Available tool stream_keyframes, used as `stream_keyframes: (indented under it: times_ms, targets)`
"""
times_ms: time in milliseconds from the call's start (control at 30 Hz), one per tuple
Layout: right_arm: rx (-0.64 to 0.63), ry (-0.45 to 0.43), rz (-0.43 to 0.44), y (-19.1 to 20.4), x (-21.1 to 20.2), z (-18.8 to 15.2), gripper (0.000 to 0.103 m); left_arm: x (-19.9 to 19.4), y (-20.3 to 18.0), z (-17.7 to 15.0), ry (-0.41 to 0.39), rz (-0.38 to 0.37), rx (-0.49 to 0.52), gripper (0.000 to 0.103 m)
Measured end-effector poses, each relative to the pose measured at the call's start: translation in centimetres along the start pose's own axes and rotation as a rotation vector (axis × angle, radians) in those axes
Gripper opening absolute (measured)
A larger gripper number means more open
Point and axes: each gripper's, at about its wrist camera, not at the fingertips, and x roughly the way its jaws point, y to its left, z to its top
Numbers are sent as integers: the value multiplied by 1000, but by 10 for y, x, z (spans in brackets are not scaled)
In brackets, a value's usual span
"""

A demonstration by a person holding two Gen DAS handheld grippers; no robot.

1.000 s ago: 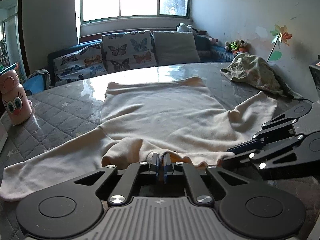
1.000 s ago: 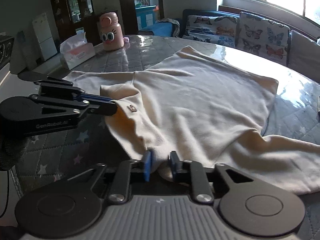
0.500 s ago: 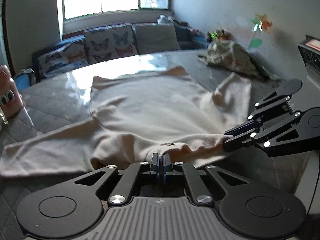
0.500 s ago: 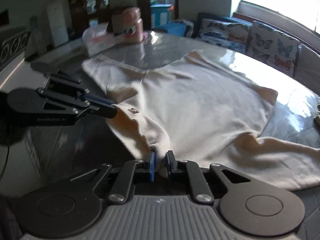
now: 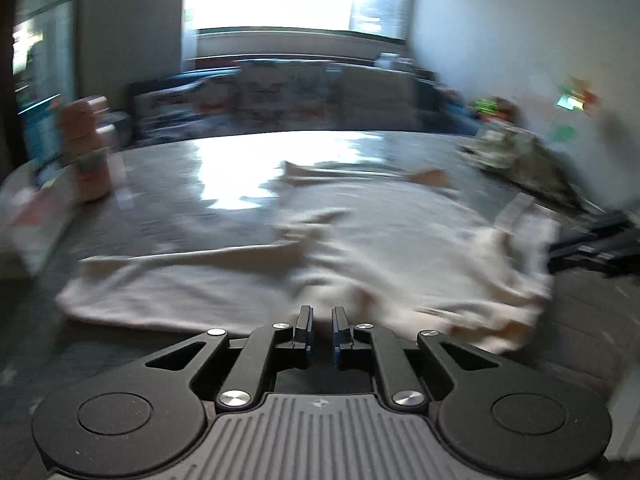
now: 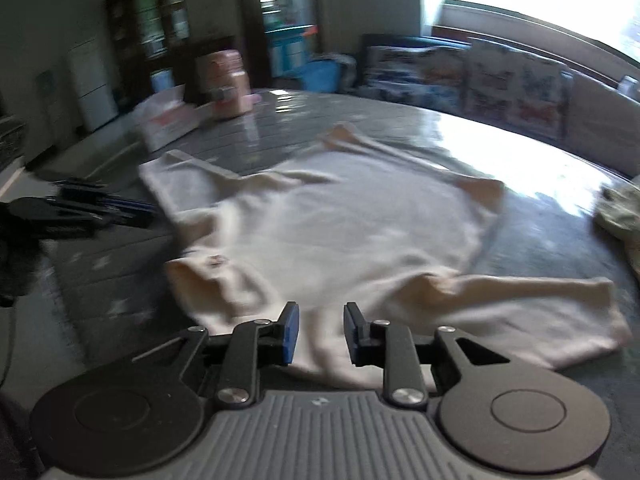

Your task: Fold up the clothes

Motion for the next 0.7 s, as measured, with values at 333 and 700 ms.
stream_keyframes:
  times_ms: [333,700]
  targets:
    - [258,-39,-290,-96,6,-22,29,37,98,2,21,457,-230,20]
    - [420,-87,-482,-161,0,-37,41,50,128,0,17,543,-250,13]
